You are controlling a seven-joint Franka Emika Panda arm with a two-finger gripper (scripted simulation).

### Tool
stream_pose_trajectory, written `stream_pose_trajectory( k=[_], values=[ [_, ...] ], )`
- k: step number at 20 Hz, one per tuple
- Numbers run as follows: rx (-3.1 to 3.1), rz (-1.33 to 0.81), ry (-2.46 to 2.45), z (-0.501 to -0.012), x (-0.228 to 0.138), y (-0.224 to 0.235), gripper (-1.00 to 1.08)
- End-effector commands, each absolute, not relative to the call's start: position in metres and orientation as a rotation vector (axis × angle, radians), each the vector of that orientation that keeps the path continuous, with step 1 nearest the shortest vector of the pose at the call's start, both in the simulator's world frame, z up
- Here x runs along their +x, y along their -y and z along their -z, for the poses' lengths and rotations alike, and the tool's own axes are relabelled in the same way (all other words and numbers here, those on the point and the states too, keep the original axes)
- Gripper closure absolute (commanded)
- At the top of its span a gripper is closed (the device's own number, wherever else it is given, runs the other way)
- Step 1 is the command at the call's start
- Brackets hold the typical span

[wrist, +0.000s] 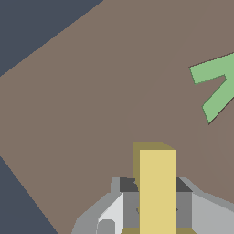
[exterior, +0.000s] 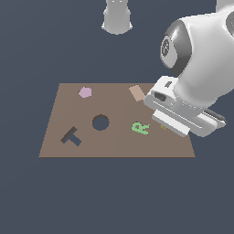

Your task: Insert a designated object into the corresponding slot on a board.

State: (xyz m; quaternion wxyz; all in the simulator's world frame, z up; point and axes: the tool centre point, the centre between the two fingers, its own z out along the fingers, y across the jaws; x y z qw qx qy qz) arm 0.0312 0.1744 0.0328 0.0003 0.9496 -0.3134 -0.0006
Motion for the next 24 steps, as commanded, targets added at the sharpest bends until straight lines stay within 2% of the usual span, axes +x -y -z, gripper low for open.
stream_pose_trajectory(
  k=[1, 12, 24],
  values=[
    [2.993, 0.001, 0.954, -0.033, 0.028, -0.17, 1.08],
    [3.067, 0.001, 0.678, -0.034, 0.007, -0.135, 1.08],
    [3.136, 0.0, 0.172, -0.036, -0.014, -0.063, 1.08]
  ],
)
